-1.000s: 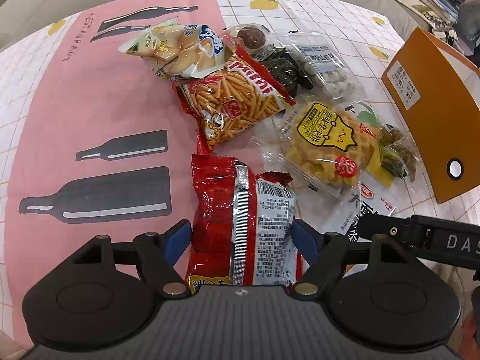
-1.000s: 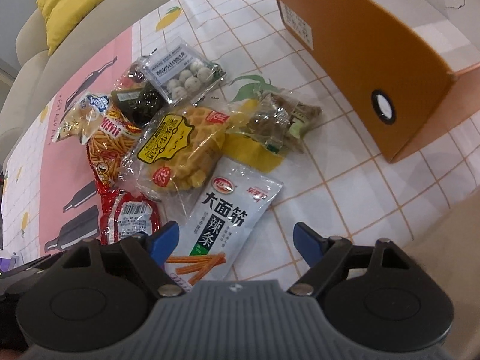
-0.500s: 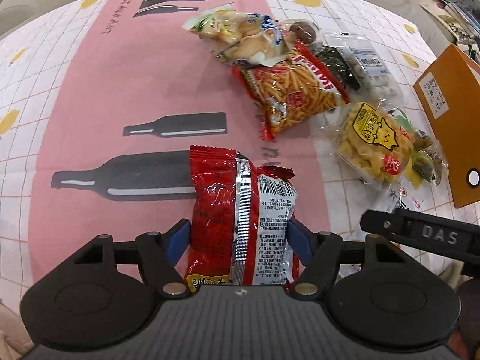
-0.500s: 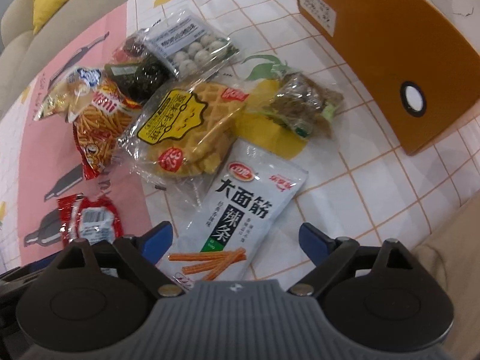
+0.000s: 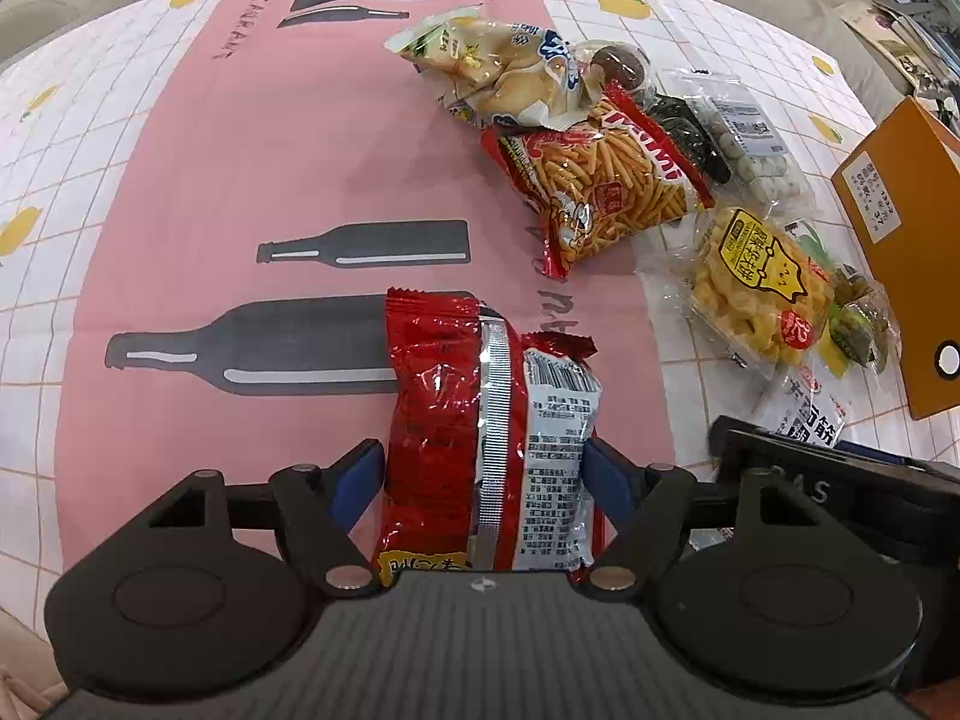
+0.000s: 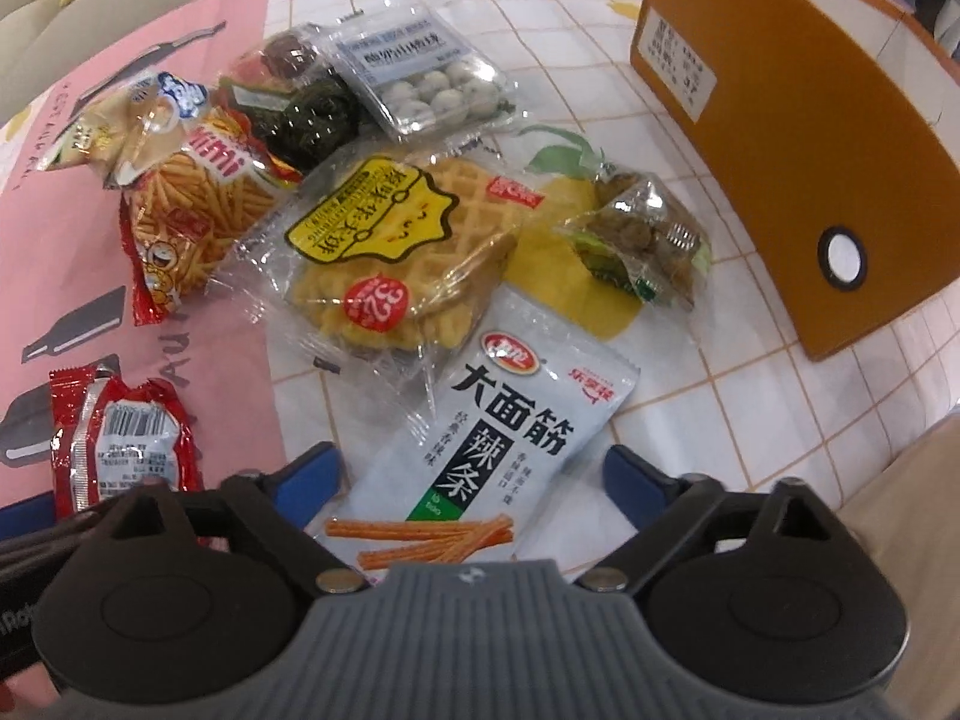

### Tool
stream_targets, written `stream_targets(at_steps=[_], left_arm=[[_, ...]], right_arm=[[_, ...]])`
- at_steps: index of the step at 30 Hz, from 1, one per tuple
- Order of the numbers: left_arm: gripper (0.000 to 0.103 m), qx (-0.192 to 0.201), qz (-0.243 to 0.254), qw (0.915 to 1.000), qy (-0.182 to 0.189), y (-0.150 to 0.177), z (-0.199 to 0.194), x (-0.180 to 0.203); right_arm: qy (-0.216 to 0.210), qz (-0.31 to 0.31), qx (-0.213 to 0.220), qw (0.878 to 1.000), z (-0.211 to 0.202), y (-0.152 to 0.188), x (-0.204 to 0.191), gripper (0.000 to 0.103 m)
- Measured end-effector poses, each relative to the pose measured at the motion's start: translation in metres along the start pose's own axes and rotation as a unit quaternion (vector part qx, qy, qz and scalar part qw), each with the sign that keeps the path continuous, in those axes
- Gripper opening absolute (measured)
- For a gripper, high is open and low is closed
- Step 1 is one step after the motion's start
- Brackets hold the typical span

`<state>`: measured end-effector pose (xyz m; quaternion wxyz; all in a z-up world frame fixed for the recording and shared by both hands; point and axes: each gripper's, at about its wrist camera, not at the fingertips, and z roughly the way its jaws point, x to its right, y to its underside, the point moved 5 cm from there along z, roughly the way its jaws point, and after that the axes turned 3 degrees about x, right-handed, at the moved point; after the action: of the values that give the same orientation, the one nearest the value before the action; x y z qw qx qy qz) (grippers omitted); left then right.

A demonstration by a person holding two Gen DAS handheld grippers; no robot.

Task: Organize snacks
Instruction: 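Grasp the red chip bag with the left tool while the right grasps the white packet, then lift the red chip bag with the left tool while the right carries the white packet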

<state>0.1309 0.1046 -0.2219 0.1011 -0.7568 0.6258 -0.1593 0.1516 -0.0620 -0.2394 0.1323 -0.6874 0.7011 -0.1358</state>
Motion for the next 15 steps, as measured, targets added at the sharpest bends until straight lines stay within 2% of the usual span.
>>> stream_targets(at_steps=[5, 8, 9, 15], left_arm=[[0.088, -0.002, -0.001, 1.0000, 0.004, 0.000, 0.003, 0.000], [0.087, 0.000, -0.002, 1.0000, 0.005, 0.001, 0.003, -0.001], [0.083, 0.001, -0.002, 1.0000, 0.006, 0.001, 0.003, -0.001], [0.082, 0.010, 0.000, 0.9999, 0.006, 0.002, -0.002, 0.000]], right_arm=[[-0.010, -0.017, 0.010, 1.000, -0.011, 0.004, 0.002, 0.066], [-0.023, -0.024, 0.013, 0.999, -0.010, 0.006, 0.003, 0.062], [-0.029, -0.023, 0.013, 0.999, -0.011, 0.007, 0.006, 0.061], [-0.062, -0.007, 0.000, 0.998, -0.015, 0.007, 0.021, 0.056]])
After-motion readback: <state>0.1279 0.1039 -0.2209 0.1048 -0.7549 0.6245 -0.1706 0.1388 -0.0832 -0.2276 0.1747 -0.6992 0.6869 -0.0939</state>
